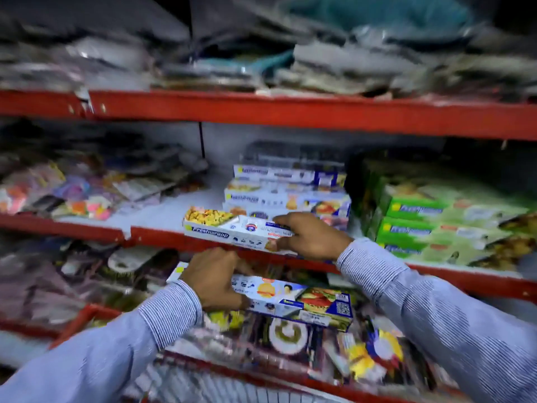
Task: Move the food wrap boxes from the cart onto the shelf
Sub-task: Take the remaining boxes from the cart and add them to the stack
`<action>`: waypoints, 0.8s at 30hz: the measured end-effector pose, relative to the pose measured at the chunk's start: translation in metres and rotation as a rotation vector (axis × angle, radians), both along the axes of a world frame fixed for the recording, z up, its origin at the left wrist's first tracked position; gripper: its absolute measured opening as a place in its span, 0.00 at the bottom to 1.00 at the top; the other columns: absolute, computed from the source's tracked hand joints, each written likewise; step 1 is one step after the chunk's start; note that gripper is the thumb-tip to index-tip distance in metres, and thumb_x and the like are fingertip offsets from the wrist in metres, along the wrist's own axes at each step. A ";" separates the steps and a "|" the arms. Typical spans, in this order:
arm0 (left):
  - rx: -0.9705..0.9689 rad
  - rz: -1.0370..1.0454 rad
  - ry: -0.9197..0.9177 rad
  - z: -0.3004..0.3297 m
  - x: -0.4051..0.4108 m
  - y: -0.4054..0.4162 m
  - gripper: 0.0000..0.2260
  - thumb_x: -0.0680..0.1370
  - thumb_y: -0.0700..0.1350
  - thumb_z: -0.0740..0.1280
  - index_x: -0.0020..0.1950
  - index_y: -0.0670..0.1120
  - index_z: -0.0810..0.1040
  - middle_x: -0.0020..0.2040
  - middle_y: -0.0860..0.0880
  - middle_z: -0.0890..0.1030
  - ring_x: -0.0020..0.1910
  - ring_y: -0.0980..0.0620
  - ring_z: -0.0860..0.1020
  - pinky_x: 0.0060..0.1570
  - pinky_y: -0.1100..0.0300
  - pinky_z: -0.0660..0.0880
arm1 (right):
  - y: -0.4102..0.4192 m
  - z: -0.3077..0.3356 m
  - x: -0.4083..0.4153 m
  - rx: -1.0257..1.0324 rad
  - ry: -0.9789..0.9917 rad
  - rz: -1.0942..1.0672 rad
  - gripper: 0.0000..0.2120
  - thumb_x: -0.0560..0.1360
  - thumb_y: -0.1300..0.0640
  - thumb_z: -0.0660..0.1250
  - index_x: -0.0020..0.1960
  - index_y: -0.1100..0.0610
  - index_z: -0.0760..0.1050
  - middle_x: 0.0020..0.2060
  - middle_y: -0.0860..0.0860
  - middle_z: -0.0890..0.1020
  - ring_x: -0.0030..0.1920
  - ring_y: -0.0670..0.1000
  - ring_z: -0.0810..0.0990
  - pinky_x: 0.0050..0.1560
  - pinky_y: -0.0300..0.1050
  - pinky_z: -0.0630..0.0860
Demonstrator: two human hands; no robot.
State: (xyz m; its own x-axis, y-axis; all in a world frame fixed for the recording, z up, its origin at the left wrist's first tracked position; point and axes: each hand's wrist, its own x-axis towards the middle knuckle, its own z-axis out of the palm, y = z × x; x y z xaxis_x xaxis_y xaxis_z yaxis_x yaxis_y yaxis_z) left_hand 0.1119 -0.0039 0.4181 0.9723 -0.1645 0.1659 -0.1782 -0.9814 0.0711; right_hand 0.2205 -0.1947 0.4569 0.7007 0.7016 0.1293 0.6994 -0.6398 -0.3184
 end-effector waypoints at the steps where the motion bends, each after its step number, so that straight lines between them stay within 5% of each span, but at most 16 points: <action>1: -0.003 0.006 -0.014 0.013 0.009 0.001 0.24 0.61 0.62 0.73 0.57 0.61 0.82 0.51 0.53 0.86 0.52 0.48 0.82 0.49 0.57 0.77 | -0.002 0.014 0.006 -0.014 -0.023 -0.018 0.17 0.75 0.47 0.68 0.55 0.59 0.76 0.49 0.59 0.79 0.50 0.58 0.76 0.48 0.50 0.71; 5: -0.040 0.015 -0.028 0.045 0.039 -0.001 0.26 0.62 0.61 0.75 0.60 0.59 0.81 0.59 0.53 0.83 0.58 0.49 0.79 0.56 0.58 0.74 | -0.008 0.046 0.034 -0.026 -0.052 -0.067 0.13 0.75 0.47 0.68 0.45 0.57 0.74 0.44 0.58 0.75 0.47 0.58 0.75 0.42 0.46 0.63; 10: -0.065 -0.024 -0.032 0.069 0.072 -0.003 0.25 0.63 0.60 0.75 0.60 0.59 0.82 0.60 0.58 0.82 0.58 0.52 0.78 0.56 0.59 0.74 | -0.009 0.070 0.081 -0.045 -0.033 -0.139 0.20 0.78 0.54 0.64 0.67 0.63 0.72 0.66 0.61 0.75 0.65 0.59 0.74 0.58 0.45 0.70; 15: -0.099 -0.061 0.014 0.074 0.101 -0.001 0.24 0.61 0.61 0.73 0.56 0.61 0.83 0.56 0.59 0.85 0.53 0.53 0.81 0.57 0.55 0.79 | -0.003 0.066 0.126 -0.069 -0.017 -0.174 0.25 0.81 0.54 0.60 0.76 0.61 0.61 0.78 0.56 0.59 0.77 0.54 0.60 0.74 0.42 0.57; 24: -0.126 -0.089 -0.025 0.073 0.133 0.005 0.23 0.60 0.62 0.71 0.54 0.60 0.84 0.50 0.57 0.87 0.46 0.52 0.82 0.50 0.54 0.80 | -0.003 0.052 0.165 -0.016 -0.189 -0.192 0.23 0.76 0.47 0.67 0.68 0.54 0.74 0.69 0.53 0.74 0.69 0.56 0.70 0.69 0.46 0.66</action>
State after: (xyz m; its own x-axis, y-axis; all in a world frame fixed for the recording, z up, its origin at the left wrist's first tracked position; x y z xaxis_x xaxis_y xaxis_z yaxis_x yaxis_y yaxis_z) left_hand 0.2451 0.0014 0.4910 0.9501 -0.2262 0.2147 -0.2674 -0.9452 0.1874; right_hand 0.3859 -0.1978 0.5088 0.7857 0.5610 0.2606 0.6107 -0.7706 -0.1824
